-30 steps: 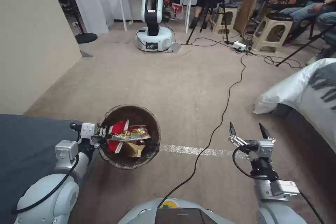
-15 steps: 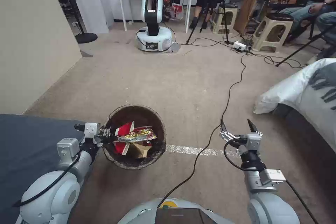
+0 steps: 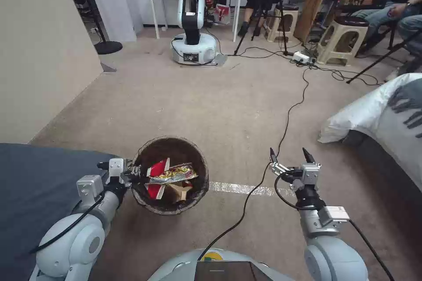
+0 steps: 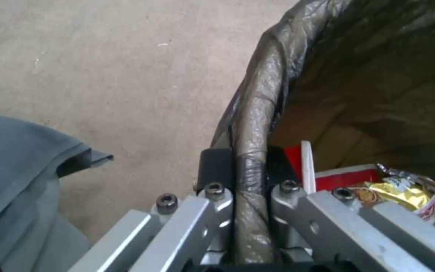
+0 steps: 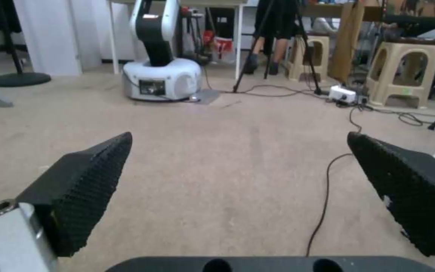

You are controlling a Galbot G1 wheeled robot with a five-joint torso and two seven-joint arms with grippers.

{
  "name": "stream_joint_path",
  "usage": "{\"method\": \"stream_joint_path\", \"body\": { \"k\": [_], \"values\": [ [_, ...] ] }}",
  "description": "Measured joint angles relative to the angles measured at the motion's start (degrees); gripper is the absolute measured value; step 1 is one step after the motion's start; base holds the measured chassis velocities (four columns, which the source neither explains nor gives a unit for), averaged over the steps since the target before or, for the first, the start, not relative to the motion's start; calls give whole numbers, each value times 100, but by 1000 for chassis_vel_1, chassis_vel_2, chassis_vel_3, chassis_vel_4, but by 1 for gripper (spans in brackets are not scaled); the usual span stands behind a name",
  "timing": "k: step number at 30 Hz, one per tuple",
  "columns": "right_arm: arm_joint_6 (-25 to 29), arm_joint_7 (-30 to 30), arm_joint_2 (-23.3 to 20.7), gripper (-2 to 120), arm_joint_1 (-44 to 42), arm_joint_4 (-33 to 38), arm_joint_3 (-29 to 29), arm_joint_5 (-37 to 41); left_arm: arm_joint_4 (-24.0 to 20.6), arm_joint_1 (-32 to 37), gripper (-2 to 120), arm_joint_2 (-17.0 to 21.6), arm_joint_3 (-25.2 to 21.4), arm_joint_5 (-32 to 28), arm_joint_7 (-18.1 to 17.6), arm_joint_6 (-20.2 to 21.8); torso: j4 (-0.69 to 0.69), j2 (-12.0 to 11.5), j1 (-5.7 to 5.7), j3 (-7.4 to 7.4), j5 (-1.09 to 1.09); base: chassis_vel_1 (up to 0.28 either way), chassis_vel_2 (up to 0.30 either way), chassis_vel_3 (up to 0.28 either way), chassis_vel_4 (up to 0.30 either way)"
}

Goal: Pick up the trash bin, then pick up the garbage from the floor and place it into the trash bin.

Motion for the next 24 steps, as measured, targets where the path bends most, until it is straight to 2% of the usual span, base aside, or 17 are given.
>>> {"method": "stream_joint_path", "body": {
  "k": [15,24],
  "values": [
    [-88,103,-14,100,58,4,-44,-1,434,-360,2,44,208,-81,-186,-2,1,0,0,0,0,0,0,0,0],
    [-157,163,-12,100,123,-9,-90,-7,792,-694,2,198,702,-92,-540,-8,0,0,0,0,0,0,0,0,0]
  ]
}}
